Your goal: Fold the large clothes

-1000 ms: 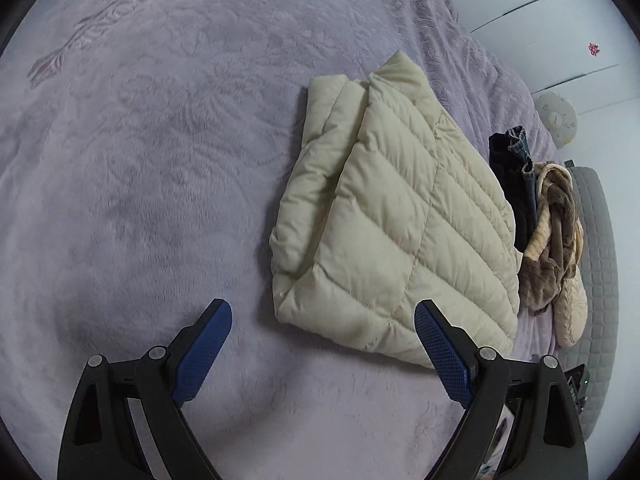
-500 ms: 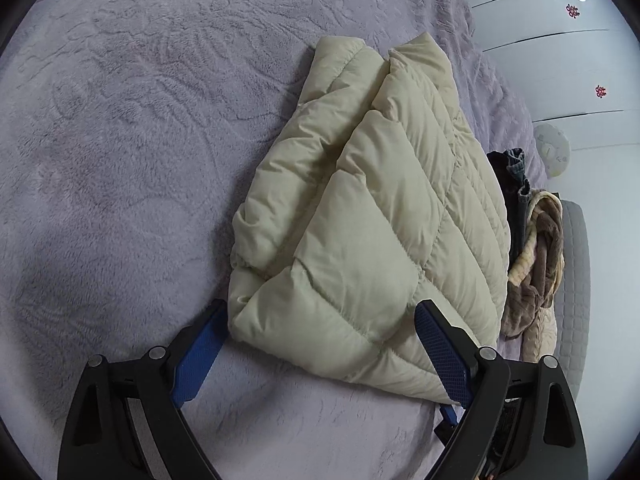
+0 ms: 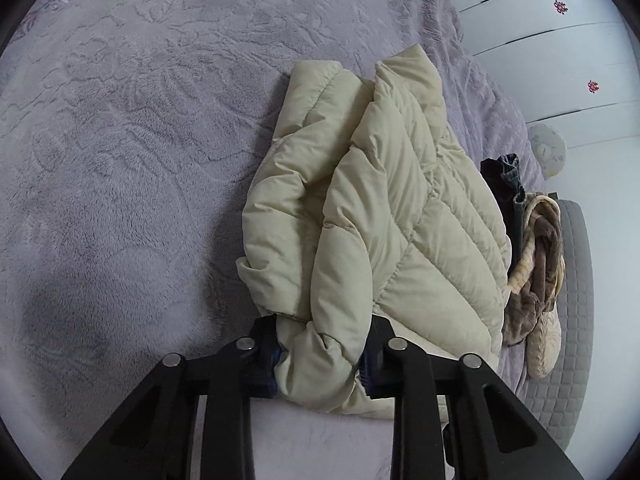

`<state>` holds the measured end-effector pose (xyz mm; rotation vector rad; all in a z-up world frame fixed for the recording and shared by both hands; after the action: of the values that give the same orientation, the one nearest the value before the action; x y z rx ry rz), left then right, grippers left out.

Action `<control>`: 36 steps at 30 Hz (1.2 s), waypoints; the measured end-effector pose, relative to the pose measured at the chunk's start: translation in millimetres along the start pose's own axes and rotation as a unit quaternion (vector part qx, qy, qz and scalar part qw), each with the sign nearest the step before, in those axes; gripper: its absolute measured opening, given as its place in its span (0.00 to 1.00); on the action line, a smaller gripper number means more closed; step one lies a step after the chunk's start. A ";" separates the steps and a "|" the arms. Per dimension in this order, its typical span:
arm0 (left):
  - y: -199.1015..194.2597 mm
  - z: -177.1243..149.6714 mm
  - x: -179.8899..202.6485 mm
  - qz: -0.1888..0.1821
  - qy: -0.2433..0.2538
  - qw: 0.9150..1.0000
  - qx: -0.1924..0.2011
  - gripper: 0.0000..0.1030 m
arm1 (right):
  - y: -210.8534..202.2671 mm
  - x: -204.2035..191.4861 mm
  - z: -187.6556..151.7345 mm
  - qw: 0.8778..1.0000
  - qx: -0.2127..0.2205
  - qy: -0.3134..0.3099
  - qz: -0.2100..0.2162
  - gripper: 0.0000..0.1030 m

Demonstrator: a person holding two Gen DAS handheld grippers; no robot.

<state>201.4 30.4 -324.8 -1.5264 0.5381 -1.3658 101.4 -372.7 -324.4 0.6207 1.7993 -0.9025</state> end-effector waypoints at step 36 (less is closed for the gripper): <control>-73.0 -33.0 -30.2 0.162 0.141 0.976 0.017 0.87 | -52.4 -27.5 -60.7 0.970 -0.090 -0.111 -0.197 0.68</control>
<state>142.9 74.1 -280.2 -1.1604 0.8943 -1.3306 39.5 -355.1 -269.1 0.0390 1.8022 -1.0124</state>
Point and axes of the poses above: each gripper's, at about its wrist camera, not at the fingertips, and y roughly the way its jaws point, x to its right, z to its top, the point moved 10 cm from there along y, roughly the way its jaws point, and after that the axes turned 9 degrees about z, right-handed, at the moved point
